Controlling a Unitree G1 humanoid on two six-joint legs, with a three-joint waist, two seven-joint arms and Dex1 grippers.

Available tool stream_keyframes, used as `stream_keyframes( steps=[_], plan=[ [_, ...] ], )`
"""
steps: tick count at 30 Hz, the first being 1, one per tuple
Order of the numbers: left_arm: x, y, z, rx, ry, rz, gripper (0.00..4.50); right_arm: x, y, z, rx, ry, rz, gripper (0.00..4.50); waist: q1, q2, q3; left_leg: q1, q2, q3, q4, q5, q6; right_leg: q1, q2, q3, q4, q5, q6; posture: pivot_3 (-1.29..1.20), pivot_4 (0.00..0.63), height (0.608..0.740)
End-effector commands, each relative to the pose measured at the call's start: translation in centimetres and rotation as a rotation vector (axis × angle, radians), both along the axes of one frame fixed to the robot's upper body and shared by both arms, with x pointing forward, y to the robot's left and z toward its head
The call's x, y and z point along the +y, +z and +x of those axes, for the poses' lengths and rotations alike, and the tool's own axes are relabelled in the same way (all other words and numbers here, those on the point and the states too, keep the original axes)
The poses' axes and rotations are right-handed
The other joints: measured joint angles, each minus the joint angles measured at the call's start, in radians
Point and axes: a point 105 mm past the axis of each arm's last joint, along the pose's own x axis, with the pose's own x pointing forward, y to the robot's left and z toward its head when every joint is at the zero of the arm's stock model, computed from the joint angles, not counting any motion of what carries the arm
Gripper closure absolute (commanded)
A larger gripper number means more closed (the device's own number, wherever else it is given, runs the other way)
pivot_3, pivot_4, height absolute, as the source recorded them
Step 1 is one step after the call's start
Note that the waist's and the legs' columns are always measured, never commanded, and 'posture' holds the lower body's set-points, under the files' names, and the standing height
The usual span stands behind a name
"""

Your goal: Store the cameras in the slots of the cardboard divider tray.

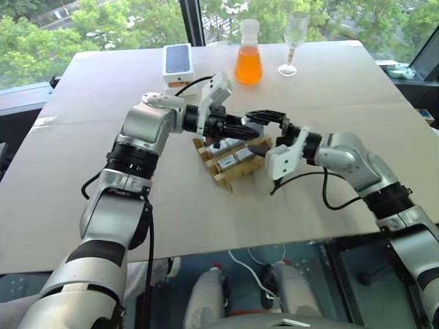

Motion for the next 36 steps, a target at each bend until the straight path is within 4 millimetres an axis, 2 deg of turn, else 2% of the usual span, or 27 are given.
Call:
stream_keyframes(
  steps=[1, 4, 8, 12, 15, 16, 18, 20, 22, 28, 36],
  plan=[
    [-0.5, -0.5, 1.9, -0.053, 0.121, -0.032, 3.59, -5.1, -1.0, 0.9, 0.11, -0.191, 0.089, 0.48, 0.012, 0.0, 0.0, -0.001, 0.0, 0.0, 0.001, 0.0, 0.0, 0.0, 0.0, 0.0, 0.0, 0.0, 0.0, 0.0, 0.15, 0.74],
    [-1.3, -2.1, 2.7, -0.065, 0.165, -0.014, 3.59, -7.5, -1.9, 0.6, 0.176, -0.293, 0.173, 0.48, 0.014, 0.0, 0.0, -0.003, -0.001, 0.0, 0.005, -0.001, 0.002, -0.001, -0.001, 0.0, 0.001, 0.0, 0.0, 0.0, 0.15, 0.74],
    [-2.1, -3.5, 3.7, -0.07, 0.227, -0.015, 3.59, -10.0, -1.9, -0.6, 0.327, -0.387, 0.489, 0.48, 0.005, 0.0, 0.0, -0.002, -0.001, 0.001, 0.005, -0.001, 0.002, -0.002, 0.0, 0.001, 0.003, 0.0, 0.0, 0.0, 0.15, 0.74],
    [-3.5, -4.0, 3.8, -0.07, 0.219, -0.023, 3.59, -10.8, -4.2, -3.8, 0.65, -0.386, 0.82, 0.48, 0.009, -0.001, 0.0, 0.0, 0.0, -0.001, 0.004, -0.001, 0.002, -0.001, 0.001, 0.0, 0.005, -0.001, 0.001, 0.0, 0.15, 0.74],
    [-4.1, -4.0, 3.8, -0.1, 0.212, -0.007, 3.59, -10.1, -5.3, -6.9, 0.841, -0.308, 0.974, 0.48, 0.012, -0.001, 0.0, 0.0, 0.0, -0.001, 0.005, -0.001, 0.002, -0.001, 0.001, 0.0, 0.007, -0.001, 0.002, 0.0, 0.15, 0.74],
    [-4.1, -4.0, 3.8, -0.109, 0.214, -0.003, 3.59, -9.5, -5.8, -8.2, 0.918, -0.269, 0.996, 0.48, 0.012, 0.0, 0.0, 0.0, 0.0, -0.001, 0.005, -0.001, 0.002, -0.001, 0.001, 0.0, 0.007, -0.002, 0.004, 0.0, 0.15, 0.74],
    [-4.0, -3.9, 3.7, -0.123, 0.215, 0.004, 3.59, -9.1, -5.6, -10.4, 0.945, -0.208, 1.036, 0.48, 0.012, -0.001, 0.0, 0.001, 0.0, -0.001, 0.005, -0.001, 0.002, 0.0, 0.001, 0.001, 0.007, -0.003, 0.005, 0.0, 0.15, 0.74],
    [-3.8, -4.2, 3.4, -0.136, 0.21, 0.021, 3.59, -9.1, -4.8, -11.5, 0.93, -0.139, 1.1, 0.48, 0.008, -0.001, 0.0, 0.001, 0.0, -0.001, 0.005, -0.003, 0.005, 0.0, 0.001, 0.001, 0.006, -0.003, 0.005, 0.0, 0.15, 0.74],
    [-3.7, -4.7, 3.1, -0.135, 0.21, 0.039, 3.59, -9.2, -5.8, -12.0, 1.025, -0.149, 1.096, 0.48, 0.002, -0.001, 0.0, 0.001, 0.0, -0.001, 0.005, -0.004, 0.006, 0.0, 0.002, 0.002, 0.006, -0.003, 0.006, 0.0, 0.15, 0.74],
    [-3.5, -5.6, 1.8, -0.192, 0.207, 0.087, 3.59, -9.9, -5.8, -12.7, 1.068, -0.073, 1.133, 0.48, 0.003, -0.001, 0.0, 0.002, 0.0, -0.001, 0.005, -0.004, 0.006, 0.001, 0.002, 0.002, 0.007, -0.003, 0.006, 0.0, 0.15, 0.74],
    [-3.0, -5.5, 1.5, -0.206, 0.289, 0.022, 3.59, -9.9, -5.9, -12.5, 1.066, -0.07, 1.122, 0.48, 0.011, -0.001, 0.0, 0.002, 0.001, -0.002, 0.005, -0.004, 0.006, 0.001, 0.002, 0.002, 0.007, -0.003, 0.006, 0.0, 0.15, 0.74]
  ],
)
